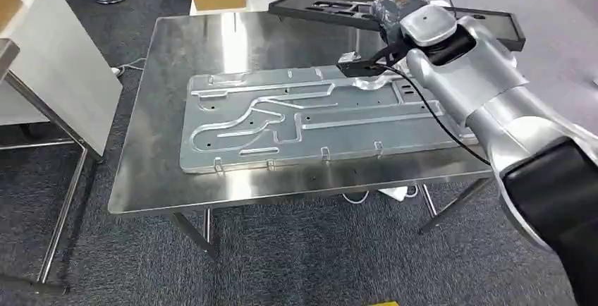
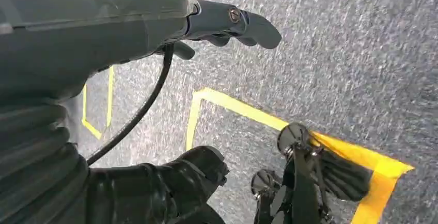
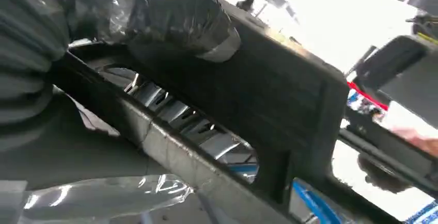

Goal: Take the parts from the cabinet and place them on the table.

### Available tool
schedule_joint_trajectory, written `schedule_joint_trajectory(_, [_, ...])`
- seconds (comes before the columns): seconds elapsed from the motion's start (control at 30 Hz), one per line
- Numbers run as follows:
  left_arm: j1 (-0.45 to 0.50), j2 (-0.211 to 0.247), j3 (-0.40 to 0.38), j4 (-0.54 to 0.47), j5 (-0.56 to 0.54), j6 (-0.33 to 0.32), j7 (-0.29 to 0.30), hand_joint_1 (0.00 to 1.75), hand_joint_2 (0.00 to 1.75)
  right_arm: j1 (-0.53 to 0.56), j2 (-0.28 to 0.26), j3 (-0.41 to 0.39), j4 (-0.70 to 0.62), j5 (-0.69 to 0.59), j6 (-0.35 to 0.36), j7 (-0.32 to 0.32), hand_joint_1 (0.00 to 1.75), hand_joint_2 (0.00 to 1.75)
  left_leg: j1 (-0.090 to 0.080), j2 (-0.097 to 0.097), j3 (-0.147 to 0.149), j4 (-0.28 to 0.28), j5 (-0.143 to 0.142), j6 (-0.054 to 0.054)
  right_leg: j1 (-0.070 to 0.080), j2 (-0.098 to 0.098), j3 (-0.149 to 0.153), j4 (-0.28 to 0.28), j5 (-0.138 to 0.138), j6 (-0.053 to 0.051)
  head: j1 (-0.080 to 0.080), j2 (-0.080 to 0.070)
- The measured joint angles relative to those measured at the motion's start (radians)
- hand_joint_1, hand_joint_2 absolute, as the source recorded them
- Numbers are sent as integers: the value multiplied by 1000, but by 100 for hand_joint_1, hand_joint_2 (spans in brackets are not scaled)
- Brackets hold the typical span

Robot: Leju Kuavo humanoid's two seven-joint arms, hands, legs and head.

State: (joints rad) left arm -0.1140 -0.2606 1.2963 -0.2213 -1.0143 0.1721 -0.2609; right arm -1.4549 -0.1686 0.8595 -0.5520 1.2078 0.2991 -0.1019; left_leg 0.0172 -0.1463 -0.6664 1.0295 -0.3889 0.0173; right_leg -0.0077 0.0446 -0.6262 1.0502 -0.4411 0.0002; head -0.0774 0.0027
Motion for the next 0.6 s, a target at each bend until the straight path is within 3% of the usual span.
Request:
schedule_joint_trajectory(0.03, [1,0,0,0,0,2,0,0,175,5,1,0,-1,0,-1,0,175,175,1,-11,2,-4,3,-7,1,-11,3,-7,2,-5,0,0])
schedule_joint_trajectory(0.07, [1,2,1,0,2,3,-1,0,175,10,2,-1,-3,0,-2,0,175,175,-5,-17,1,-5,3,-12,-16,-26,13,-24,10,-13,0,0])
schedule_joint_trajectory(0.1, [2,2,1,0,5,4,-2,0,175,15,2,-2,-4,0,-2,1,175,175,-12,47,-8,17,-16,-15,-12,-42,21,-33,13,-15,-1,0])
schedule_joint_trajectory(0.13, [3,2,1,0,6,6,-2,0,175,16,-1,-3,-3,0,-3,2,175,175,-11,94,-30,67,-51,-18,-12,-52,22,-34,13,-21,-8,0])
schedule_joint_trajectory(0.17, [3,2,2,0,6,6,-2,0,175,17,-2,-4,-3,0,-3,3,175,175,-8,122,-65,144,-88,-22,-10,-62,21,-33,13,-21,-7,0])
schedule_joint_trajectory(0.23, [1,2,4,0,6,6,-2,0,175,25,-4,-5,-3,0,-4,3,175,175,-3,139,-125,272,-132,-29,-9,-84,22,-30,10,-23,-8,0])
schedule_joint_trajectory(0.27, [1,2,5,0,6,6,-2,0,175,31,-4,-5,-3,0,-4,3,175,175,0,142,-131,285,-125,-31,-10,-98,22,-28,8,-23,-7,0])
schedule_joint_trajectory(0.3, [1,2,5,0,6,7,-2,0,175,37,-4,-5,-3,0,-4,3,175,175,1,144,-112,247,-97,-33,-10,-110,22,-26,5,-22,-8,0])
schedule_joint_trajectory(0.33, [1,3,5,0,6,7,-2,0,175,40,-4,-5,-3,0,-5,3,175,175,1,149,-72,172,-59,-31,-10,-121,23,-23,3,-19,-7,0])
schedule_joint_trajectory(0.37, [1,4,5,-1,6,8,-2,0,175,40,-4,-7,-3,0,-6,3,175,175,0,167,-24,84,-23,-28,-10,-132,24,-20,-1,-15,-8,0])
schedule_joint_trajectory(0.4, [1,4,5,-1,8,10,-2,0,175,40,-5,-9,-3,0,-8,4,175,175,-6,220,15,10,-13,-22,-6,-140,25,-17,-5,-10,-8,0])
schedule_joint_trajectory(0.43, [-1,5,5,-1,8,13,-2,0,175,41,-9,-15,-3,-1,-14,6,175,175,-18,225,21,1,-20,-13,2,-150,23,-14,-9,-4,-8,0])
schedule_joint_trajectory(0.57, [-1,4,6,-1,11,19,-5,0,175,53,-20,-22,-8,-3,-31,9,175,175,-14,168,19,-7,-12,10,3,-194,38,-19,-16,14,-3,0])
schedule_joint_trajectory(0.6, [1,3,6,-1,11,20,-8,0,175,57,-26,-25,-8,-3,-32,10,175,175,-7,156,25,-15,-7,16,-4,-160,37,-4,-31,22,-3,0])
